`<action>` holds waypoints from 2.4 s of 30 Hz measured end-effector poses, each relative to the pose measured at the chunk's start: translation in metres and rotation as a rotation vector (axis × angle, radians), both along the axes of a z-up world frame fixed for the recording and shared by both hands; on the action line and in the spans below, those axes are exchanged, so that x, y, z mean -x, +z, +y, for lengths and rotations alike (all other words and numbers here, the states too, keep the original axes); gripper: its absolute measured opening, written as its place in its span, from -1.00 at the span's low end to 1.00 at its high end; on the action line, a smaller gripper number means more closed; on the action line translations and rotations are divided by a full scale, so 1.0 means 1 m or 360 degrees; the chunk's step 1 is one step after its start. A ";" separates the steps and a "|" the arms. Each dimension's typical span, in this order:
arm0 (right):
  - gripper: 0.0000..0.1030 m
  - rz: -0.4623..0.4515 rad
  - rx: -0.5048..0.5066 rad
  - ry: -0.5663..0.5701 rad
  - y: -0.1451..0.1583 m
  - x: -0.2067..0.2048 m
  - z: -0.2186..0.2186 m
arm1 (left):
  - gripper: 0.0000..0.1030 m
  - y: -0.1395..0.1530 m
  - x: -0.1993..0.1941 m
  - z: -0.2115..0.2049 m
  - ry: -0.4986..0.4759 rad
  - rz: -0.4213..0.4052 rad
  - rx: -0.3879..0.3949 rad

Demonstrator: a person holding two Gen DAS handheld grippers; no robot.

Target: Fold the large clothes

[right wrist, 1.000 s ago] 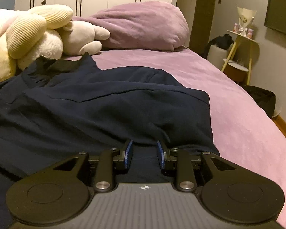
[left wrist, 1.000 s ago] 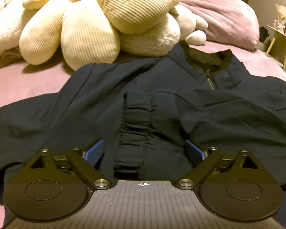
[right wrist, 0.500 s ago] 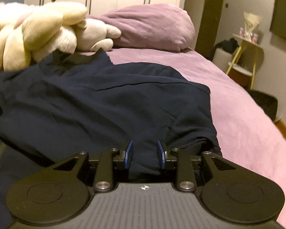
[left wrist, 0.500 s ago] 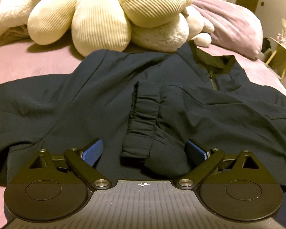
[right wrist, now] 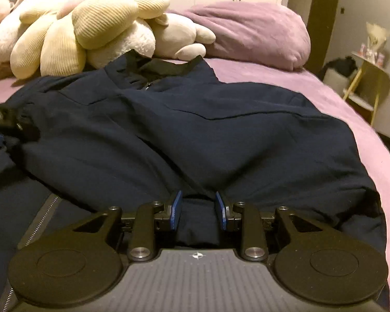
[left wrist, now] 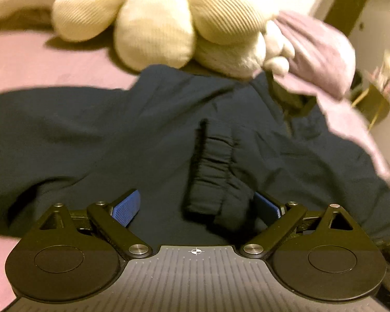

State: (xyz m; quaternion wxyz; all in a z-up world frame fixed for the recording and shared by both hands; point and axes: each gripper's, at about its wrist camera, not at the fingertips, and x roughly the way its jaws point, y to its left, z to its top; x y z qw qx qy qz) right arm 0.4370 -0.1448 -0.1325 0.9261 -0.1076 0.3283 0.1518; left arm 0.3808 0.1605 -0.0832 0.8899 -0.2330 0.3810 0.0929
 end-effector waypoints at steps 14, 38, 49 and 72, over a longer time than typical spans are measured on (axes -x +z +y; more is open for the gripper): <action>-0.40 0.0188 -0.0626 -0.0076 0.041 0.102 -0.043 | 0.59 -0.020 0.235 0.247 0.1094 -0.0337 0.0713; -0.40 0.0300 -0.0688 -0.0274 0.029 0.149 -0.065 | -0.82 0.059 0.199 0.239 0.0690 -0.0638 0.0528; -0.40 0.0296 -0.0787 -0.0310 0.037 0.154 -0.088 | 0.78 0.053 0.038 -0.021 -0.0322 -0.0340 0.0116; 0.06 -0.0209 -0.0013 0.0372 0.044 0.153 0.076 | 0.84 0.020 0.194 0.090 0.0510 -0.0211 0.0074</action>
